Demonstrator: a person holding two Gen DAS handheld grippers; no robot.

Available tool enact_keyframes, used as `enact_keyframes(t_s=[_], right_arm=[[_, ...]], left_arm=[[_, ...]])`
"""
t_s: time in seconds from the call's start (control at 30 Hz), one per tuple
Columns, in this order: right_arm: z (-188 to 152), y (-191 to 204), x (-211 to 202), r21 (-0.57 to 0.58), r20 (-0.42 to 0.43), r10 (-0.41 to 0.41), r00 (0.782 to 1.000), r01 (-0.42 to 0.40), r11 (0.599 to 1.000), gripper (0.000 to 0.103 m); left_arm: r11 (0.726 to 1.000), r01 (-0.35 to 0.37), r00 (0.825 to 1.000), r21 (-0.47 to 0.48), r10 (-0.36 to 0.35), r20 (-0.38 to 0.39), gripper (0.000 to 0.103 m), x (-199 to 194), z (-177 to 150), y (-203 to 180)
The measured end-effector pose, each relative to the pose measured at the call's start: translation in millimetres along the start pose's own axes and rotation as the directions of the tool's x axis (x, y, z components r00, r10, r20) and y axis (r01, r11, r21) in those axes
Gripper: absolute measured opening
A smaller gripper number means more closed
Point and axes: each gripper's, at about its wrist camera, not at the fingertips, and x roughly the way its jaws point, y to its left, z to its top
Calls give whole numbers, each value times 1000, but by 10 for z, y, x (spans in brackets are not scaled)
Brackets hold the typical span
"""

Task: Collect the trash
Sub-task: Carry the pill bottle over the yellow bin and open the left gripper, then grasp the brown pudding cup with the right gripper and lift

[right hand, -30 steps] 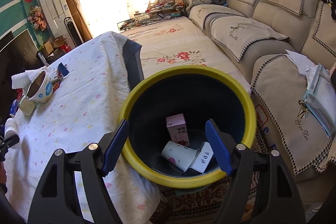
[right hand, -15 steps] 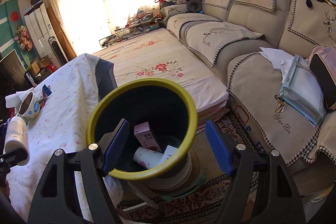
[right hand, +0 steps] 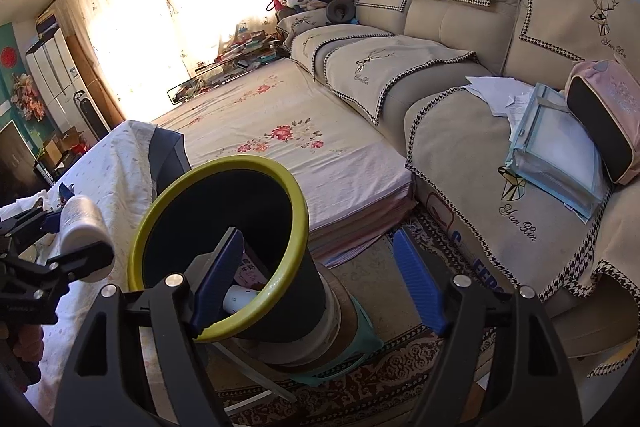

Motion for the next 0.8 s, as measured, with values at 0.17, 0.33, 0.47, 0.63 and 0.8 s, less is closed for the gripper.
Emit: enact_keyframes(t_s=[0.17, 0.33, 0.47, 0.63, 0.8], right_arm=[[-7, 27, 23, -4, -7, 1, 1000, -1, 1000, 74], [-9, 147, 21, -23, -10, 9, 1000, -9, 1000, 74], [-18, 316, 16, -57, -15, 29, 999, -30, 998, 74], [-56, 656, 26, -122, -34, 69, 997, -72, 990, 75], [-129, 1114, 41, -203, -77, 127, 989, -140, 969, 75]], left_arm=[[1000, -4, 999, -27, 4, 33, 92, -78, 48, 84], [995, -35, 993, -91, 45, 113, 94, -538, -91, 259], [978, -83, 976, -190, 118, 180, 97, -1076, -417, 418], [930, -153, 950, -335, 231, 208, 98, -1706, -1008, 671], [837, -251, 904, -487, 382, 191, 98, -2305, -1667, 998]])
